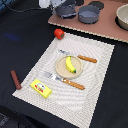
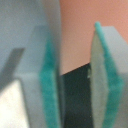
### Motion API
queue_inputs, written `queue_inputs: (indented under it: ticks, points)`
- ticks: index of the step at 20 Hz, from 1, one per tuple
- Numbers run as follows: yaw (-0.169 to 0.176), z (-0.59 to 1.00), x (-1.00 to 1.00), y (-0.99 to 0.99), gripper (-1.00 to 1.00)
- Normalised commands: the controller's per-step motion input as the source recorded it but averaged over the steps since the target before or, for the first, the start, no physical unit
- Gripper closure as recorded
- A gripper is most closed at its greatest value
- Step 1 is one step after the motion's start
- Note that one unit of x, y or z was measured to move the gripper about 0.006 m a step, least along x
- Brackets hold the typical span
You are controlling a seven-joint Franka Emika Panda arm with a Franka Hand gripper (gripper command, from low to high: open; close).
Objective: Interact with the objects in diverse but meaningful ways.
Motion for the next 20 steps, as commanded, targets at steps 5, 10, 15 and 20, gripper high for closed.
queue_inputs:
  ticks: [5,10,15,20]
  points:
    - [-0.024,-0.21,-0.12,0.01,1.0]
    - [-0.024,0.1,-0.13,0.0,1.0]
    - [-0.049,0.7,-0.3,-0.49,1.0]
    - [-0.051,0.56,-0.35,-0.66,1.0]
